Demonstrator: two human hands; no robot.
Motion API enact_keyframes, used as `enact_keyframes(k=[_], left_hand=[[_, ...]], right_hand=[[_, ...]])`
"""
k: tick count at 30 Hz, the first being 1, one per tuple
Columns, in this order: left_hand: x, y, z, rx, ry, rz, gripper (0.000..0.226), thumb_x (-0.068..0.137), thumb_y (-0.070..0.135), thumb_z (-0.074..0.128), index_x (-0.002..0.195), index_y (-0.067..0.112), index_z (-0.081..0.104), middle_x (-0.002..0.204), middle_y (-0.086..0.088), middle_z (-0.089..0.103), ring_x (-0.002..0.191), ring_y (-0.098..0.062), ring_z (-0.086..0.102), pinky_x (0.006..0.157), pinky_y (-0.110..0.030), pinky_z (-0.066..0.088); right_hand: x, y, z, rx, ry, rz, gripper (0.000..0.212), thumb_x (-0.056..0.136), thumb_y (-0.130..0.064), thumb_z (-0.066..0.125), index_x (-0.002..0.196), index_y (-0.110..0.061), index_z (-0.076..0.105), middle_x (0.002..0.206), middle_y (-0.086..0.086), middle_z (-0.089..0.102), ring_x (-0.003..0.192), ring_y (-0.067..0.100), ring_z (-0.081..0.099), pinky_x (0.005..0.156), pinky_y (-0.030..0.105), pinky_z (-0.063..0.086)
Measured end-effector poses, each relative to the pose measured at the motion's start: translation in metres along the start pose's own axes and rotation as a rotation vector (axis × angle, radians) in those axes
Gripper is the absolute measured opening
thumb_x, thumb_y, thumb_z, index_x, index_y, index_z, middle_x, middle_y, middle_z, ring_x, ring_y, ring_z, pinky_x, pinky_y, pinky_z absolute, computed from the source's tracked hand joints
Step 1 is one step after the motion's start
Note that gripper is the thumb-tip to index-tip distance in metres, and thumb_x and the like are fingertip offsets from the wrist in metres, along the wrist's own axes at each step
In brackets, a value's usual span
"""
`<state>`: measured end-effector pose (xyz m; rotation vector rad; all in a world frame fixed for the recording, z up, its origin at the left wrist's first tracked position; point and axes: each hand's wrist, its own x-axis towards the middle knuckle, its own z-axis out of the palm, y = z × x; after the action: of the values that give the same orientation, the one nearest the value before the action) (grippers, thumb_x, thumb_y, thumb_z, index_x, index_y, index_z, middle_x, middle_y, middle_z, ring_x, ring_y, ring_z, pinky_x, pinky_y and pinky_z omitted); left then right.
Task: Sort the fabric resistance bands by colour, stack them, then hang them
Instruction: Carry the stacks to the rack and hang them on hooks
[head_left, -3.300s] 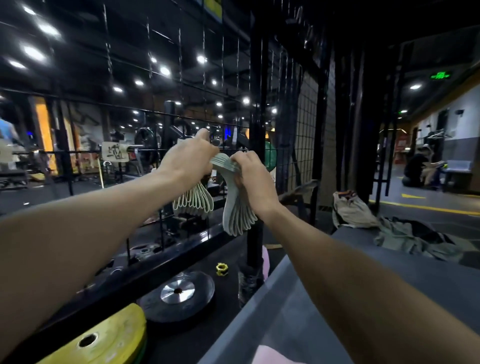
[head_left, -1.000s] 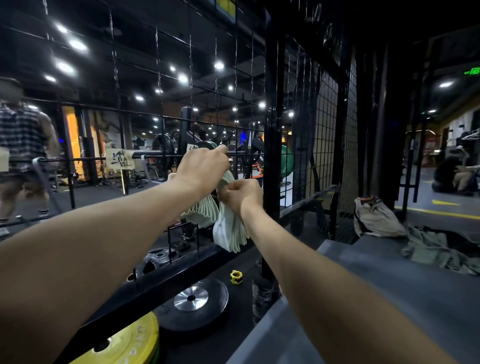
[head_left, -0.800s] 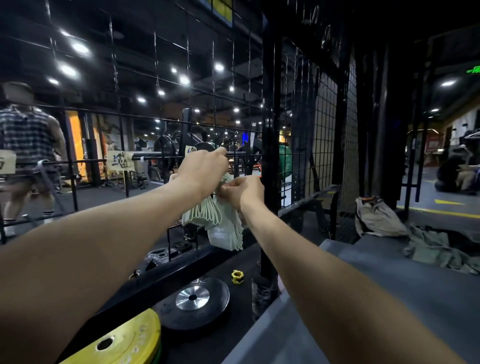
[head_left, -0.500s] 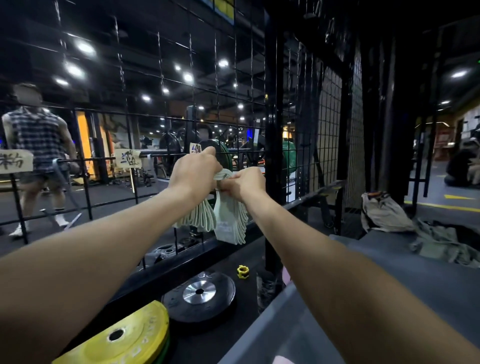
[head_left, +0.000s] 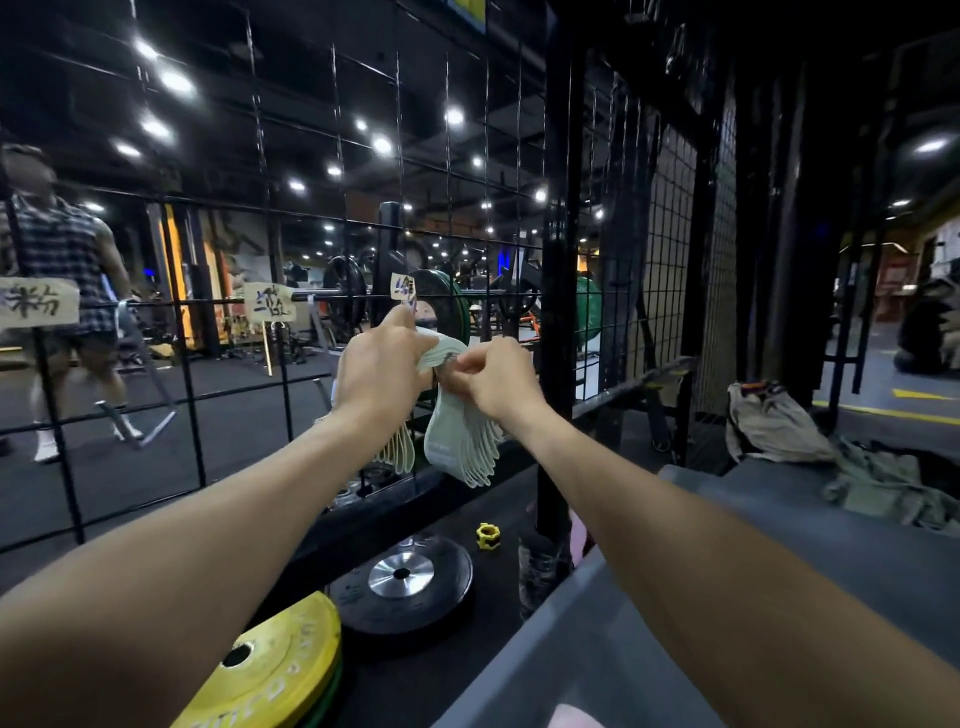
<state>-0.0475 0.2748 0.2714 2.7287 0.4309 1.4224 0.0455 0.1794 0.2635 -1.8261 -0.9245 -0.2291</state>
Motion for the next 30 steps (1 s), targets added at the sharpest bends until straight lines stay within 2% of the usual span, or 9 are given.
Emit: enact_keyframes(k=[3, 8, 13, 15, 19, 23, 25, 27, 30], left_hand=[[0.000, 0.002, -0.002, 0.017, -0.009, 0.019, 0.029, 0.083, 0.021, 0.070, 0.110, 0.011, 0.068, 0.095, -0.001, 0.051, 0.078, -0.027, 0.057, 0.075, -0.039, 0.050], [-0.004, 0.004, 0.001, 0.026, 0.002, -0.011, 0.024, 0.082, 0.014, 0.070, 0.105, 0.006, 0.069, 0.098, -0.003, 0.053, 0.080, -0.029, 0.057, 0.077, -0.041, 0.051], [-0.011, 0.001, 0.004, -0.056, 0.014, -0.114, 0.035, 0.085, 0.015, 0.068, 0.119, 0.012, 0.063, 0.096, -0.001, 0.052, 0.083, -0.024, 0.055, 0.080, -0.041, 0.051], [-0.021, 0.000, 0.009, -0.173, 0.066, -0.221, 0.036, 0.084, 0.017, 0.068, 0.119, 0.012, 0.063, 0.095, 0.003, 0.051, 0.079, -0.016, 0.053, 0.077, -0.033, 0.050], [-0.031, 0.006, 0.015, -0.281, 0.170, -0.346, 0.040, 0.081, 0.019, 0.071, 0.120, 0.015, 0.063, 0.100, 0.003, 0.054, 0.079, -0.011, 0.051, 0.073, -0.019, 0.033], [-0.035, 0.009, 0.016, -0.370, 0.212, -0.415, 0.037, 0.081, 0.020, 0.071, 0.117, 0.018, 0.065, 0.098, 0.004, 0.054, 0.090, -0.014, 0.053, 0.081, -0.022, 0.034], [-0.036, 0.012, 0.017, -0.359, 0.234, -0.447, 0.038, 0.080, 0.022, 0.071, 0.118, 0.021, 0.065, 0.094, 0.006, 0.050, 0.086, -0.012, 0.050, 0.080, -0.022, 0.031], [-0.036, 0.016, 0.018, -0.365, 0.248, -0.452, 0.038, 0.079, 0.020, 0.071, 0.117, 0.022, 0.066, 0.095, 0.007, 0.048, 0.086, -0.013, 0.052, 0.087, -0.028, 0.038], [-0.035, 0.015, 0.016, -0.390, 0.213, -0.450, 0.039, 0.077, 0.018, 0.073, 0.114, 0.021, 0.060, 0.105, 0.007, 0.049, 0.093, -0.015, 0.056, 0.088, -0.032, 0.044]], right_hand=[[0.000, 0.013, -0.002, -0.065, 0.084, -0.080, 0.020, 0.074, -0.021, 0.078, 0.082, -0.018, 0.060, 0.075, -0.006, 0.057, 0.074, 0.013, 0.056, 0.074, 0.035, 0.051], [0.004, 0.022, 0.008, -0.123, 0.068, -0.151, 0.058, 0.071, -0.025, 0.080, 0.118, -0.017, 0.047, 0.116, 0.001, 0.046, 0.110, 0.018, 0.044, 0.091, 0.037, 0.043], [0.002, 0.025, 0.021, -0.020, 0.136, -0.230, 0.026, 0.082, -0.024, 0.069, 0.107, -0.026, 0.062, 0.105, -0.004, 0.061, 0.093, 0.015, 0.058, 0.084, 0.044, 0.050], [0.005, 0.021, 0.015, -0.090, 0.151, -0.257, 0.030, 0.084, -0.021, 0.066, 0.114, -0.023, 0.065, 0.106, -0.004, 0.063, 0.093, 0.013, 0.058, 0.084, 0.039, 0.050], [0.007, 0.016, 0.009, -0.159, 0.124, -0.290, 0.032, 0.085, -0.025, 0.067, 0.116, -0.025, 0.065, 0.098, -0.006, 0.061, 0.087, 0.012, 0.057, 0.077, 0.038, 0.050], [-0.001, 0.024, 0.022, -0.100, 0.156, -0.238, 0.028, 0.084, -0.028, 0.068, 0.112, -0.024, 0.068, 0.096, -0.003, 0.063, 0.088, 0.018, 0.059, 0.080, 0.040, 0.050], [-0.002, 0.021, 0.019, -0.084, 0.126, -0.215, 0.032, 0.084, -0.022, 0.067, 0.116, -0.021, 0.066, 0.106, 0.000, 0.064, 0.098, 0.020, 0.060, 0.087, 0.041, 0.049], [-0.001, 0.019, 0.014, -0.075, 0.065, -0.200, 0.039, 0.084, -0.015, 0.065, 0.123, -0.017, 0.061, 0.116, 0.002, 0.061, 0.107, 0.020, 0.057, 0.093, 0.040, 0.047], [-0.004, 0.017, 0.010, -0.019, -0.001, -0.170, 0.046, 0.079, -0.006, 0.067, 0.124, -0.014, 0.058, 0.117, 0.004, 0.061, 0.107, 0.019, 0.057, 0.095, 0.039, 0.047]])
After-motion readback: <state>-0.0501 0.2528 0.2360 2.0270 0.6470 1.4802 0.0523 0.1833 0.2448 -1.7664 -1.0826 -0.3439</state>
